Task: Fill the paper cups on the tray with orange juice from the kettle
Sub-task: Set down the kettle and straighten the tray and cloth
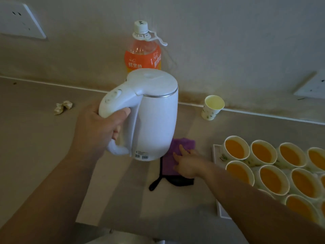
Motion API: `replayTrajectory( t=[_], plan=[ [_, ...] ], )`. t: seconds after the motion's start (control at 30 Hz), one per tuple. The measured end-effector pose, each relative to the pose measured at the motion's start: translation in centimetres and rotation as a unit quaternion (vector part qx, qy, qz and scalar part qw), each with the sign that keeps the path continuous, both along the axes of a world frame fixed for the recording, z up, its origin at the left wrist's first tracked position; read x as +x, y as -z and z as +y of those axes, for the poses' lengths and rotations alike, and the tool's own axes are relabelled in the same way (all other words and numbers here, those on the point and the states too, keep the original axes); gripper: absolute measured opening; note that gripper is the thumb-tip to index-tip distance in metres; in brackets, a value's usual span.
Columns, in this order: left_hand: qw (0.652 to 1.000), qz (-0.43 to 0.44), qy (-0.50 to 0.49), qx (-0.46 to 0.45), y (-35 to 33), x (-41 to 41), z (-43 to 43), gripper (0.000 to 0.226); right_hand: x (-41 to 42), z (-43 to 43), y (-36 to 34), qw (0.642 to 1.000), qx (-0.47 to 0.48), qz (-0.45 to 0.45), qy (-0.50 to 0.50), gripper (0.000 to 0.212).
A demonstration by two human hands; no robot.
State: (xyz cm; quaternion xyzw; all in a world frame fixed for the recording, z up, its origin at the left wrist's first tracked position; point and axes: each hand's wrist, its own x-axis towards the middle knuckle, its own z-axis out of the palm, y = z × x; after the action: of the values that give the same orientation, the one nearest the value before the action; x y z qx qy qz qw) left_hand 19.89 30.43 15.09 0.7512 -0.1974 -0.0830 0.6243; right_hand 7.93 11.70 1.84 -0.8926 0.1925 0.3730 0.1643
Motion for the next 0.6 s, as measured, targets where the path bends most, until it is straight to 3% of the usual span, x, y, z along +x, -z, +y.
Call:
replayTrajectory(
  t=[0.03,0.1,0.13,0.2,0.23,0.3,0.37,0.6],
  plan=[
    [1.000,0.007,-0.002,0.009,0.1,0.0,-0.7,0.026,-0.8,0.1,-1.2,0.999,0.035,-0.014,0.017,0.058],
    [1.000,0.017,0.010,0.021,0.3,-0.1,-2.3,0.023,-1.3,-0.5,-3.8,0.976,0.109,-0.138,0.129,0.050],
    [0.999,0.014,0.020,0.022,0.5,-0.1,-3.1,0.021,-1.2,-1.0,-5.1,0.940,0.136,-0.231,0.212,0.047],
    [0.999,0.003,0.037,0.026,0.8,-0.3,-4.9,0.018,-0.5,-2.4,-7.6,0.826,0.198,-0.383,0.363,0.044],
    [0.999,-0.003,0.042,0.028,1.1,-0.4,-5.9,0.016,0.0,-3.0,-8.8,0.771,0.243,-0.424,0.408,0.039],
    [0.999,-0.005,0.046,0.024,1.7,-0.5,-7.8,0.015,0.9,-3.9,-10.5,0.704,0.320,-0.456,0.441,0.028],
    [0.999,0.012,0.051,0.009,2.6,-0.3,-9.5,0.015,1.8,-4.8,-11.1,0.678,0.355,-0.457,0.454,0.030],
    [0.990,0.060,0.125,-0.019,6.1,1.9,-12.6,0.040,3.1,-7.9,-9.5,0.681,0.327,-0.421,0.501,0.040]
  ],
)
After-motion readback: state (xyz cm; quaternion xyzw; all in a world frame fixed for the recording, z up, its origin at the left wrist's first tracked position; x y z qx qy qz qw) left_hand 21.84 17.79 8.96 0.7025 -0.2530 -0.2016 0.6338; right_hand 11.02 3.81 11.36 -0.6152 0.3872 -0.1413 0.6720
